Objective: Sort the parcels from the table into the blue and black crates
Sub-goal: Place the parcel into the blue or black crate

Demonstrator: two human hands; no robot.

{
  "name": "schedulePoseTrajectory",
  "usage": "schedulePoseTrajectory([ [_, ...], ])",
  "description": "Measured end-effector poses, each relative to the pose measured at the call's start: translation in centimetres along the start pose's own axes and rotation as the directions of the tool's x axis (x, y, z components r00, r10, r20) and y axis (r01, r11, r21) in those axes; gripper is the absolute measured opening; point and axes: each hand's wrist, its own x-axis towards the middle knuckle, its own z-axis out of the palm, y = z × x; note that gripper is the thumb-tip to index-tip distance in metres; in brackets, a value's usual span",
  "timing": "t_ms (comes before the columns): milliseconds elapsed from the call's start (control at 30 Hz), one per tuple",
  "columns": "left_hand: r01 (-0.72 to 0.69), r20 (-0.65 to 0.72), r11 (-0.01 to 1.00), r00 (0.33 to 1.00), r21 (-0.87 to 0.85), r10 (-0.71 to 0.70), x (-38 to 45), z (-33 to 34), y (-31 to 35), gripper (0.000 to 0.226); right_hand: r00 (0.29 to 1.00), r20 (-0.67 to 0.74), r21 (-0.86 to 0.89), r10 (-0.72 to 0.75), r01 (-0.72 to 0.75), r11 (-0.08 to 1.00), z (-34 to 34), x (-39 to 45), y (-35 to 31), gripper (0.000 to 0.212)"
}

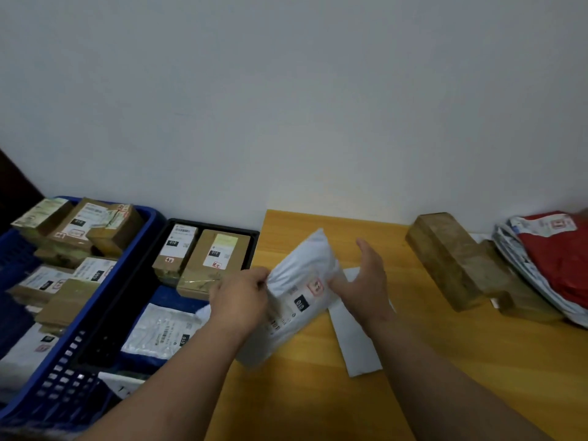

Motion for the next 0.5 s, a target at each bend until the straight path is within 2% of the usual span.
schedulePoseTrajectory([
  [33, -0.053, 0.027, 0.993, 0.998, 0.106, 0.051, 0.1, -0.1, 0.6, 0.030, 0.997, 0.043, -0.049, -0.069, 0.071, 0.996, -0.2, 0.3, -0.2, 0.088],
  [100, -0.156, 0.065, 0.949, 0.988, 0.275, 0.144, 0.1, -0.2, 1.8, 0.027, 0.976, 0.204, -0.070, -0.076, 0.093, 0.993, -0.4, 0.7, -0.5, 0.078],
  [167, -0.198, 0.085, 0.907, 0.980, 0.371, 0.179, 0.0, -0.3, 2.5, 0.027, 0.946, 0.324, -0.046, -0.011, 0.028, 0.999, -0.8, 0.8, -0.5, 0.052],
  [233, -0.180, 0.044, 0.902, 0.983, 0.393, 0.177, -0.2, -0.3, 2.6, 0.029, 0.935, 0.354, -0.028, 0.027, -0.018, 0.999, -1.3, 0.7, -0.2, 0.023],
  [300, -0.102, -0.109, 0.949, 0.984, 0.298, 0.139, -0.2, 0.1, 2.1, 0.031, 0.943, 0.324, 0.047, 0.078, -0.099, 0.994, -1.5, 0.3, 0.4, 0.011],
  [367, 0.056, -0.275, 0.994, 0.961, 0.095, -0.028, 0.0, 0.4, 1.5, 0.048, 0.935, 0.294, 0.265, 0.196, -0.277, 0.923, -1.3, -0.1, 0.9, 0.007],
  [400, 0.154, -0.308, 0.988, 0.939, -0.016, -0.151, 0.1, 0.5, 1.1, 0.059, 0.917, 0.305, 0.390, 0.256, -0.365, 0.845, -1.2, -0.2, 1.1, 0.006],
  [467, 0.336, -0.259, 0.908, 0.880, -0.253, -0.398, 0.0, 0.4, 0.3, 0.072, 0.876, 0.365, 0.605, 0.316, -0.481, 0.634, -0.7, -0.3, 1.1, 0.007],
  [500, 0.399, -0.181, 0.827, 0.849, -0.396, -0.497, 0.0, 0.4, -0.2, 0.076, 0.863, 0.393, 0.680, 0.316, -0.505, 0.532, -0.5, -0.3, 1.0, 0.008],
])
